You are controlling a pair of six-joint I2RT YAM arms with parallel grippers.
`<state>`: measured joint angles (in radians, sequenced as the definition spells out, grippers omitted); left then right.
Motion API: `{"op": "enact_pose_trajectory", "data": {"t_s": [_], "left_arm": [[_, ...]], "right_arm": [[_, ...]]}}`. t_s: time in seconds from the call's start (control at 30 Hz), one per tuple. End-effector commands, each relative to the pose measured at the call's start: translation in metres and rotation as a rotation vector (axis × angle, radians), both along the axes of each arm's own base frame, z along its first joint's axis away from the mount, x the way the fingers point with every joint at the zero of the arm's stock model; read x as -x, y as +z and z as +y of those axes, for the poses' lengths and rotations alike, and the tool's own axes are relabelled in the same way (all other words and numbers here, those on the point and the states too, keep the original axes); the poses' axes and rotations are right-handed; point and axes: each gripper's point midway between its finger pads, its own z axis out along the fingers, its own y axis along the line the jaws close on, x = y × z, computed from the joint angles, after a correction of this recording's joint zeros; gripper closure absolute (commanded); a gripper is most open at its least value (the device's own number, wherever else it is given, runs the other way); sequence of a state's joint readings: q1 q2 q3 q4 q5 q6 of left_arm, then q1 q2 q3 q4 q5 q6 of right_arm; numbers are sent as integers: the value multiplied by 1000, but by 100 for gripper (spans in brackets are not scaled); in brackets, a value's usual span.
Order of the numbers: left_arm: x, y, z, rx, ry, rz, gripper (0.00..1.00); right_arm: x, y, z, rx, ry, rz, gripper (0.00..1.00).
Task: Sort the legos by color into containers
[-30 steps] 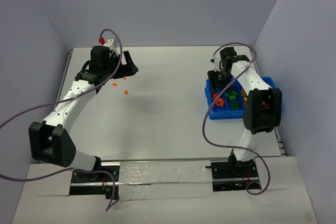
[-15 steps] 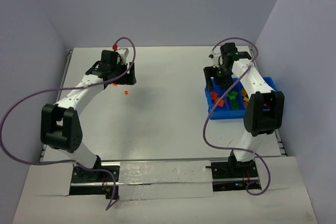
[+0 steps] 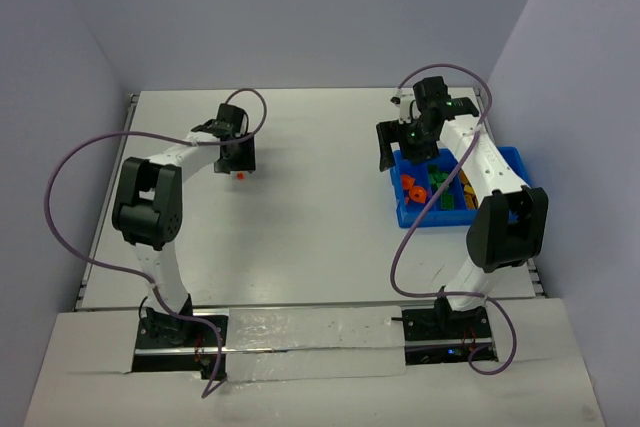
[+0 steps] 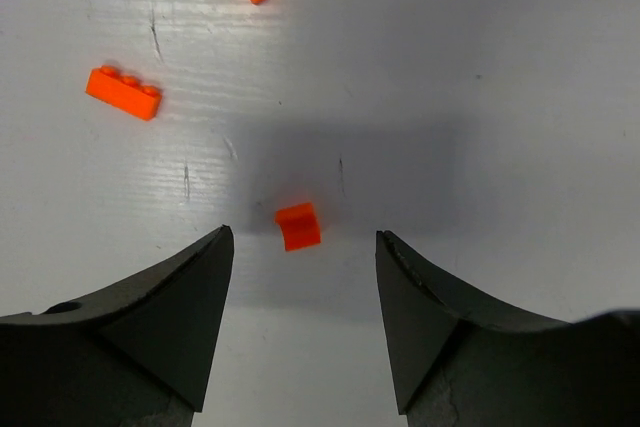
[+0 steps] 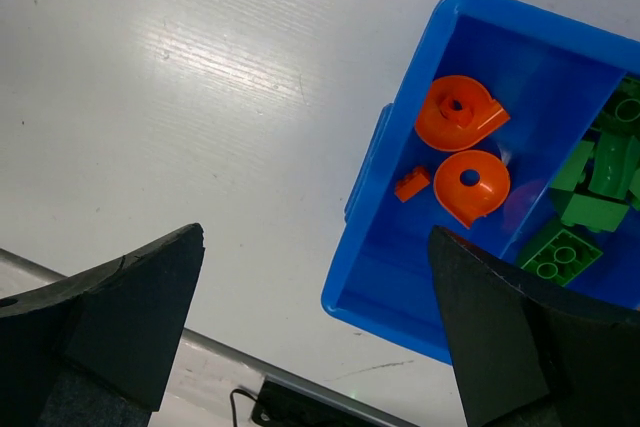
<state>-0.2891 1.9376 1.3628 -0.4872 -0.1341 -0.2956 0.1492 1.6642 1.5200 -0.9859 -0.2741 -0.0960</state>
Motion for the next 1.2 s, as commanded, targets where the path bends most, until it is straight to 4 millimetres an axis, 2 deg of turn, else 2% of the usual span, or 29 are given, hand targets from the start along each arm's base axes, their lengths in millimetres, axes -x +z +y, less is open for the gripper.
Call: {"op": "enact_pose_trajectory", "data": {"t_s": [0.0,0.13,0.33,0.43,0.67,0.73,0.77,0.83,0.93,0.97,1.03,1.07,1.1,1.13,1.17], "left_arm": [[-17,3,2,-26,94,-29,35],[-19,-5,-1,-22,100,-9,41],[-11,-16,-2,-11,108,34,42],[-5,-21,-3,-3,106,56,46],[5,-26,-9,27,99,104,70],[4,-23,-10,34,98,100,73],[4,-20,-12,41,94,101,78],[-1,-8,-16,65,87,80,92],[-7,23,-32,152,53,33,100],[-9,45,-39,202,33,-2,100],[-3,75,-64,353,-30,-24,100],[2,101,-78,450,-76,-51,100],[12,135,-93,566,-140,-85,100],[17,141,-104,644,-168,-66,100],[26,171,-112,724,-216,-106,100]], "right_arm": [[-4,19,4,-27,-13,-70,0],[-4,17,4,-26,-13,-65,0],[-5,15,3,-20,-16,-62,0],[-6,14,4,-25,-17,-58,0],[-8,15,10,-51,-15,-50,0],[-8,17,13,-62,-8,-52,0],[-8,18,17,-71,0,-55,0],[-8,21,29,-93,29,-72,0],[-4,26,48,-137,68,-97,0],[-2,31,60,-162,95,-118,0],[-1,40,78,-216,129,-153,0],[3,45,88,-236,159,-170,0],[5,52,102,-261,201,-207,0],[6,55,104,-271,208,-211,0],[9,62,117,-287,246,-239,0]]}}
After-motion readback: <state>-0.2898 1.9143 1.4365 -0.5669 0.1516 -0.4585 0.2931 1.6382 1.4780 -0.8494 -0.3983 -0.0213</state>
